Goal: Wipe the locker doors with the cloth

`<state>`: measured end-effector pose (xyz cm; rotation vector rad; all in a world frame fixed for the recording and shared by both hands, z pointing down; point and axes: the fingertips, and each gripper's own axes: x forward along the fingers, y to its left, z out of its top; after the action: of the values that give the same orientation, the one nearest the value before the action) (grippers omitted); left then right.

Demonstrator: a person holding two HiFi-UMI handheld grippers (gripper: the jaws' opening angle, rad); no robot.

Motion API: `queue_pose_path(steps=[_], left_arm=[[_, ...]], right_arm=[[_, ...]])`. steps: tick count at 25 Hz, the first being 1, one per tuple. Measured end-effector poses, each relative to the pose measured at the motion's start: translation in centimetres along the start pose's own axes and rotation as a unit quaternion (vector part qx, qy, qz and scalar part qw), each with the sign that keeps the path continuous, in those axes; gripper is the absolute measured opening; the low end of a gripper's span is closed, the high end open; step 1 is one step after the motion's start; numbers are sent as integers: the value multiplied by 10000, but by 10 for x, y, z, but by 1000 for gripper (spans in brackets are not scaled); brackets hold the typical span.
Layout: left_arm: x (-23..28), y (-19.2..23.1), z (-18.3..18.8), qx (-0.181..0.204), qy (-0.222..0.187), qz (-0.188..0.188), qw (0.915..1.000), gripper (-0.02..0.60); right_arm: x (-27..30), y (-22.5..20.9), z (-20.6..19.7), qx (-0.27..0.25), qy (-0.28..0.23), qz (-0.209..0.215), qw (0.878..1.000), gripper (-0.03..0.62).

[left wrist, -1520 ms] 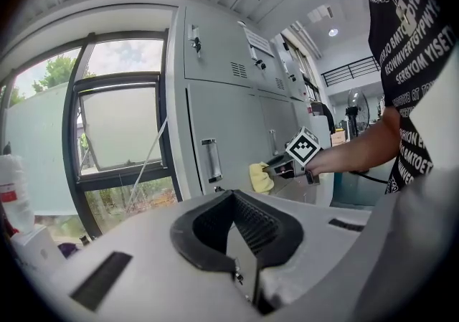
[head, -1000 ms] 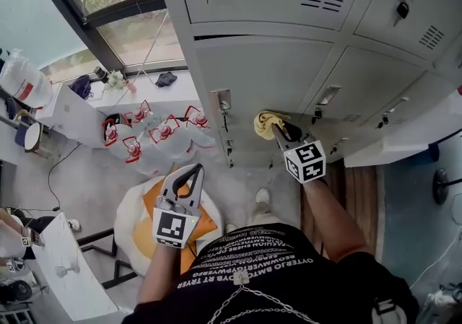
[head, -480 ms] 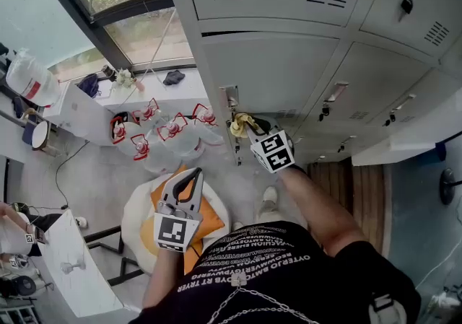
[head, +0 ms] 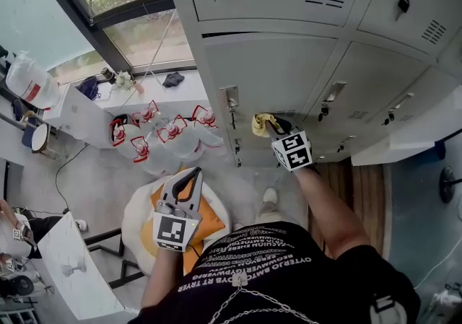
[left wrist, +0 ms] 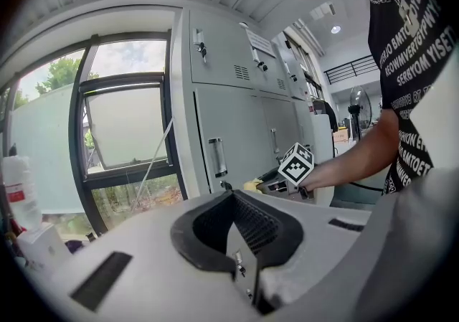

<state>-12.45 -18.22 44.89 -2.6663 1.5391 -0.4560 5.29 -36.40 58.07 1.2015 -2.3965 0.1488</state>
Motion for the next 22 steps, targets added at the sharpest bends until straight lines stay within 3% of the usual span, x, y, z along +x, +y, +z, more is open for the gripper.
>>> queue_pose_path(steps=[12, 22], left_arm=[[8, -14, -2, 28, 50, -254, 9997, 5], [3, -16, 20, 134, -148, -292, 9994, 5]], right_arm=[[-35, -78, -59, 388, 391, -835, 9950, 57], [-140, -43, -5, 315, -565, -763, 9950, 57]])
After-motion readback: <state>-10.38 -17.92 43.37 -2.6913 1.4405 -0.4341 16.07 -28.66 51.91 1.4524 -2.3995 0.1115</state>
